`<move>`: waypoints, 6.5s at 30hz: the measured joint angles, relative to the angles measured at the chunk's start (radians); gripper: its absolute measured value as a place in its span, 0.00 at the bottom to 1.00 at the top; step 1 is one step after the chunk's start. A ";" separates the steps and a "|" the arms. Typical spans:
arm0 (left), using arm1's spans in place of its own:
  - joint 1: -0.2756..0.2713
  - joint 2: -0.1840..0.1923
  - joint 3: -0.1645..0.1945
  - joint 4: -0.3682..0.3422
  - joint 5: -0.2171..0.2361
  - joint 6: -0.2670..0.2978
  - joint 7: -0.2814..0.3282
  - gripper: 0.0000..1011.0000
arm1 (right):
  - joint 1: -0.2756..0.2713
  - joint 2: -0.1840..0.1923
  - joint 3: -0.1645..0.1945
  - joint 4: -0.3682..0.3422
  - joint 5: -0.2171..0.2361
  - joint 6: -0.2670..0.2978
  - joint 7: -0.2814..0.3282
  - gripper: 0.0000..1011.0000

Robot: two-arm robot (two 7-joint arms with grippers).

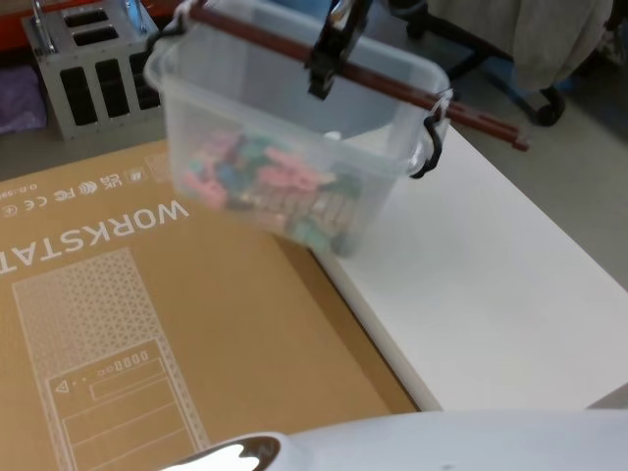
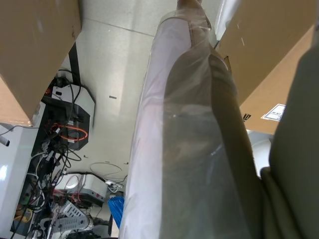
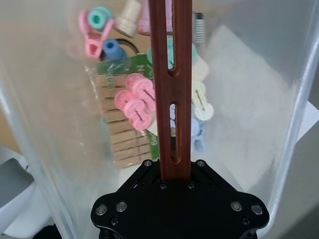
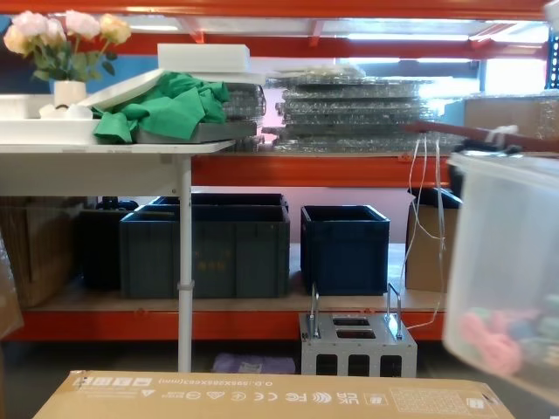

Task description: Use one hand to grasp the basket and place it at the designated location.

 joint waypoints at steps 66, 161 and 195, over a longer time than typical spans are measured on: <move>0.000 0.000 0.000 0.000 0.000 0.000 0.000 0.00 | -0.114 0.101 0.108 0.293 -0.096 0.133 0.041 0.00; 0.000 0.000 0.000 -0.001 0.000 0.000 0.000 0.00 | -0.289 0.045 0.176 0.401 -0.062 0.173 0.097 0.06; 0.000 0.000 0.000 -0.001 0.000 0.000 0.000 0.00 | -0.268 0.048 0.181 0.401 -0.062 0.143 0.081 0.99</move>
